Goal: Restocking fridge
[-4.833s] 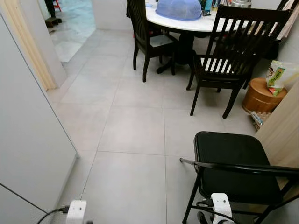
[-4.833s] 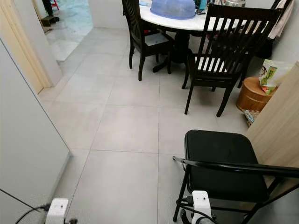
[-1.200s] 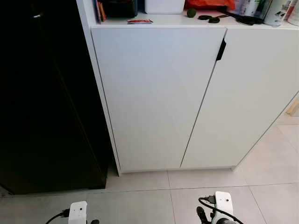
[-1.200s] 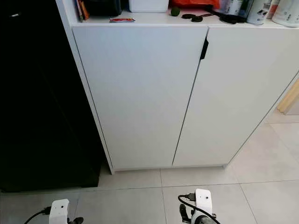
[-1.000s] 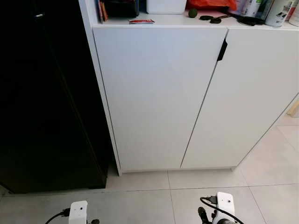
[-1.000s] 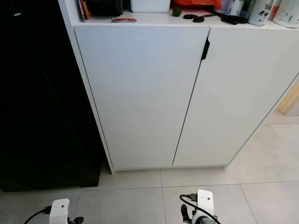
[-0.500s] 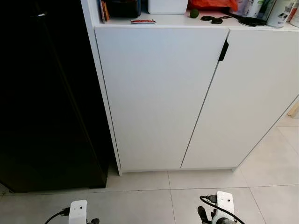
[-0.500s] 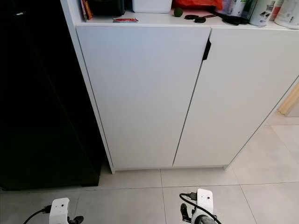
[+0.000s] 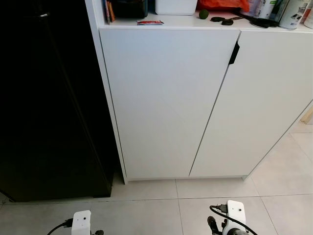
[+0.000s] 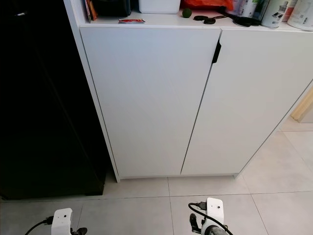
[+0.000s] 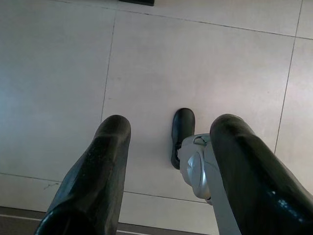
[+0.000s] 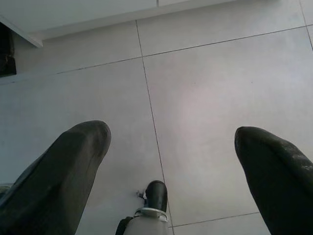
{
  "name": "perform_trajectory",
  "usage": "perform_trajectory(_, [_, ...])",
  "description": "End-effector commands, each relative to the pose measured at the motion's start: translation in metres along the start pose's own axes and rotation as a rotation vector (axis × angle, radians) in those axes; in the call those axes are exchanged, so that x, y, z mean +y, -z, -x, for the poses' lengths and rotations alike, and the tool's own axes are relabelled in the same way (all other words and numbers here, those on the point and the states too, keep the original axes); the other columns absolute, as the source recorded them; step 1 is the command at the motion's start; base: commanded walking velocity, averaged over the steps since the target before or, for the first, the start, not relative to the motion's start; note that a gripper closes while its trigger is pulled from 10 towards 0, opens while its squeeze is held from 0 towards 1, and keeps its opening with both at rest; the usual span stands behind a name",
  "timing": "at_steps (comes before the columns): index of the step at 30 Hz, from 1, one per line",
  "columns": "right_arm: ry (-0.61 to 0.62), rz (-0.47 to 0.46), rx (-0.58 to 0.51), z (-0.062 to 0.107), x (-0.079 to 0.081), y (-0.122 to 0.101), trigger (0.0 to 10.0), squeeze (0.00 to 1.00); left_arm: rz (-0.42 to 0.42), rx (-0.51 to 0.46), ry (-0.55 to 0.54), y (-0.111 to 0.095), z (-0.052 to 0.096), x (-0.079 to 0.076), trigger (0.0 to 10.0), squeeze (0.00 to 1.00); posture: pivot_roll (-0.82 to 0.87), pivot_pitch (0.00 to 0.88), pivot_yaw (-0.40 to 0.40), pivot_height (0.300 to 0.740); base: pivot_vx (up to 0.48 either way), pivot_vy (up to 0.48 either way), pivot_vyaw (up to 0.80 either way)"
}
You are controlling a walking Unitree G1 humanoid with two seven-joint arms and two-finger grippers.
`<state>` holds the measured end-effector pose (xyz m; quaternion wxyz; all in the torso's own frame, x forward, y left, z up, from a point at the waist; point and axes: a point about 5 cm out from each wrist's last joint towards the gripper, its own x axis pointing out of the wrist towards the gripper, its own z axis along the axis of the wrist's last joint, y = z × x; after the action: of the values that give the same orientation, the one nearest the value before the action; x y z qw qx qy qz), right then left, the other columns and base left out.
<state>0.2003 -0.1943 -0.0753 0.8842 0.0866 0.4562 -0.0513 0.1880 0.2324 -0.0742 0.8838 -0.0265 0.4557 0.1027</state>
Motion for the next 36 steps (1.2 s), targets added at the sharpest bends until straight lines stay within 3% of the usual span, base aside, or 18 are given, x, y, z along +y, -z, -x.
perform_trajectory(1, [0.004,0.019,0.007,0.0003,-0.0022,-0.0001,10.0,0.0,0.002,0.018,-0.007,0.0023,0.0001,0.0,10.0,0.0,0.07,0.0,-0.058,0.74,0.0,0.0,0.0])
perform_trajectory(14, [0.002,0.05,0.014,0.0008,-0.0022,0.0039,10.0,0.0,-0.011,0.03,-0.006,0.0063,0.0007,0.0005,10.0,0.0,0.06,0.0,-0.046,0.74,0.0,0.134,0.0])
perform_trajectory(36, [-0.004,0.07,0.01,-0.0004,-0.0009,-0.0045,10.0,0.0,0.002,0.018,-0.012,-0.0003,-0.0004,-0.0004,10.0,0.0,0.08,0.0,-0.057,0.74,-0.247,0.281,0.0])
